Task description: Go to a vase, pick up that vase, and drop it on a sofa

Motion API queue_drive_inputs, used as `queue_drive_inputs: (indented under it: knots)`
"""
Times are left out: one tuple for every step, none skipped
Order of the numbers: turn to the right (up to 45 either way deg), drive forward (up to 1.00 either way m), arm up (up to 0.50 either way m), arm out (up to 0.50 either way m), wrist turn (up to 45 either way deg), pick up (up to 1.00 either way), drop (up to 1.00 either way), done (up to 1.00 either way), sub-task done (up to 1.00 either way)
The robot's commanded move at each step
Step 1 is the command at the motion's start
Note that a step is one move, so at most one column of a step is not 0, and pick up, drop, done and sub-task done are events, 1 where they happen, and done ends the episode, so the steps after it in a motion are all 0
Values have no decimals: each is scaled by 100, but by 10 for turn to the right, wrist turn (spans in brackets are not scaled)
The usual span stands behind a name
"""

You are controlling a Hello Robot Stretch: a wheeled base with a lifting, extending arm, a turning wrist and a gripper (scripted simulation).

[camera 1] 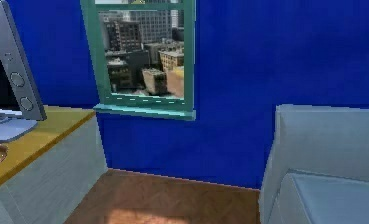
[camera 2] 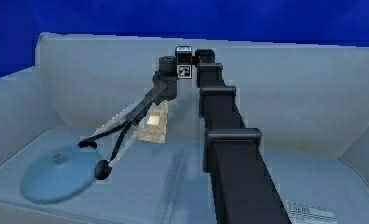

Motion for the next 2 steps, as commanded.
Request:
queue_drive_inputs:
  knots:
    - [0, 0, 0, 0, 450, 0, 0, 0, 0]
    - [0, 0, 0, 0, 450, 0, 0, 0, 0]
